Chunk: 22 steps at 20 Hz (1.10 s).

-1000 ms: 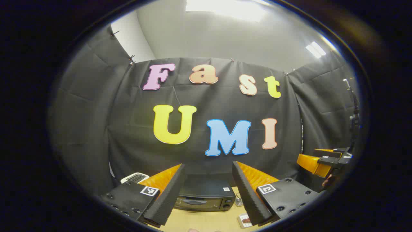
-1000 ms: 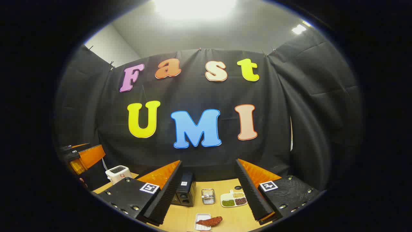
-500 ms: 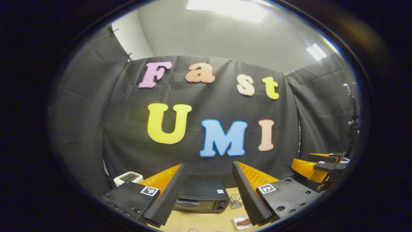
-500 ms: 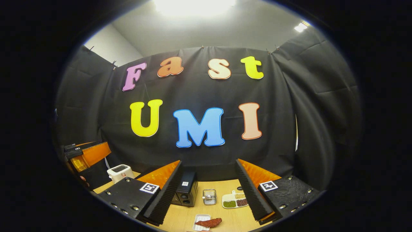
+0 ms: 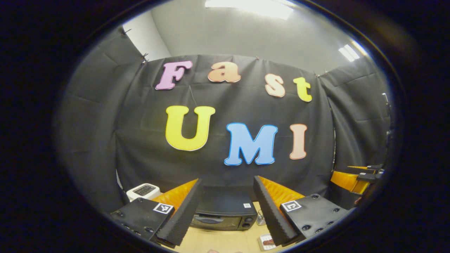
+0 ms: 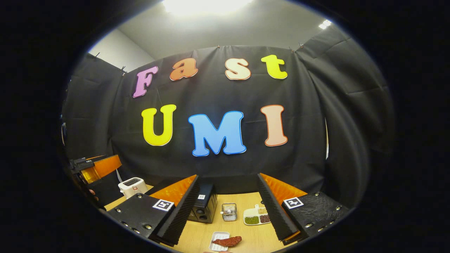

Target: Open the electric oven with the left hand, put the food in, and close the electric oven.

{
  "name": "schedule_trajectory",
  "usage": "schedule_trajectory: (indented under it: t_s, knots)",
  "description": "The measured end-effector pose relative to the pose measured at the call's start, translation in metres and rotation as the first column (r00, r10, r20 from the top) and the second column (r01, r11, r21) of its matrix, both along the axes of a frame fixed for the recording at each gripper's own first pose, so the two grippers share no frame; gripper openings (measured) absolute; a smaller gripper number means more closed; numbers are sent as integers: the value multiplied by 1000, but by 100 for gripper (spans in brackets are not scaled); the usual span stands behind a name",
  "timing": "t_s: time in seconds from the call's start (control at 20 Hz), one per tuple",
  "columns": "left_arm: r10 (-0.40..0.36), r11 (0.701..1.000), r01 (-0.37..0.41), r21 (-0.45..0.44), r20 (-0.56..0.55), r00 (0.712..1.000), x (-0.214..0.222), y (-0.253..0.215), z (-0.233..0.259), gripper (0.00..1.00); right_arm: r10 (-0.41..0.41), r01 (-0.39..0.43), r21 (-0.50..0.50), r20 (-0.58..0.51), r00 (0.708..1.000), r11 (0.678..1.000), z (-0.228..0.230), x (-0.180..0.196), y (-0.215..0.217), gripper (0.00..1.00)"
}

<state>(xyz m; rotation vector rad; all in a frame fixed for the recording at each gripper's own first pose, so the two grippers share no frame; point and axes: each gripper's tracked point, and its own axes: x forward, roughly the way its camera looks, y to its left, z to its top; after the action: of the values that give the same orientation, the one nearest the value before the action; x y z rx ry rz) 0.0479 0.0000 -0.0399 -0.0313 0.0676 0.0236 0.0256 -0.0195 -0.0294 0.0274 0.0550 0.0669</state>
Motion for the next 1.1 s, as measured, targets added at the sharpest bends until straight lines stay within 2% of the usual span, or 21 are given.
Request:
schedule_trajectory:
  t_s: [0.2, 0.35, 0.4, 0.45, 0.5, 0.55, 0.6, 0.65, 0.8, 0.85, 1.1]
  knots:
    - [16, 1000, -16, 6, -82, 997, 20, 10, -48, 100, -1, 1, -1, -25, 1000, 1000, -20, 6, -3, 98]
    - [-16, 1000, 17, 8, -145, 989, 43, 8, -88, 96, -76, 75, -10, -36, 996, 997, -30, 11, -11, 98]
    - [-22, 1000, 25, 12, -179, 984, 50, 12, -108, 100, -104, 103, -10, -45, 994, 995, -35, 12, -13, 98]
    - [-33, 999, 37, 13, -215, 976, 57, 14, -128, 100, -122, 122, -2, -54, 991, 993, -40, 12, -12, 98]
    - [-41, 999, 46, 14, -239, 970, 65, 17, -143, 92, -133, 134, 5, -59, 989, 991, -43, 11, -11, 98]
    - [-38, 999, 44, 16, -267, 963, 73, 21, -160, 92, -141, 141, 4, -65, 988, 990, -45, 11, -11, 98]
    - [-39, 999, 44, 10, -297, 954, 80, 26, -180, 100, -152, 153, -4, -75, 985, 988, -50, 11, -12, 98]
    - [-38, 999, 41, 1, -321, 946, 87, 31, -197, 96, -162, 162, -12, -82, 983, 987, -53, 11, -13, 98]
    - [-35, 999, 43, 14, -380, 925, 110, 42, -237, 96, -200, 198, -29, -92, 976, 980, -60, 11, -19, 98]
    - [-34, 999, 47, 23, -395, 918, 119, 46, -249, 100, -210, 207, -34, -100, 973, 978, -62, 11, -21, 98]
    - [-29, 998, 49, 32, -458, 888, 147, 54, -297, 100, -247, 240, -66, -116, 962, 968, -69, 11, -29, 98]
